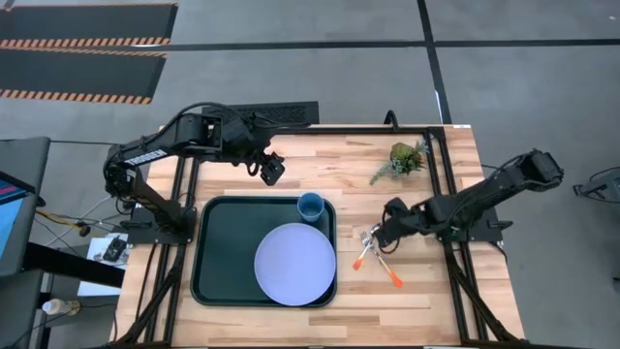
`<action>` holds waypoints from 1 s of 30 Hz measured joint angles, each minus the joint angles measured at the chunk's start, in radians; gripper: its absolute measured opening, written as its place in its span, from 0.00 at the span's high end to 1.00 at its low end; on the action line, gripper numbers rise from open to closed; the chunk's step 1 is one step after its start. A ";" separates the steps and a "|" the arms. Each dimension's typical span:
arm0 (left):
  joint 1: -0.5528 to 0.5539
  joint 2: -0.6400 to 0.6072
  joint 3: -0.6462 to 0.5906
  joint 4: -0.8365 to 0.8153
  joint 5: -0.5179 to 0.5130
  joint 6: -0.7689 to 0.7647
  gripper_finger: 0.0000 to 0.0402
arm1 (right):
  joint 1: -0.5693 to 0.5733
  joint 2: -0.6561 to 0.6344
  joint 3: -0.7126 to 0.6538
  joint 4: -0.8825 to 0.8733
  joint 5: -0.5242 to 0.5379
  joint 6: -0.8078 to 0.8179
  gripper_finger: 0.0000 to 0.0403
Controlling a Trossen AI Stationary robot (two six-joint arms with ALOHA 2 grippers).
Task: Pick and place plate/cup/fork/spoon on tray
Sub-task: Put the orange spoon on the black tray to the left of the purple plate
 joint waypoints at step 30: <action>0.004 0.000 0.000 -0.014 -0.037 0.012 0.36 | -0.125 0.038 0.019 0.081 -0.047 -0.156 0.99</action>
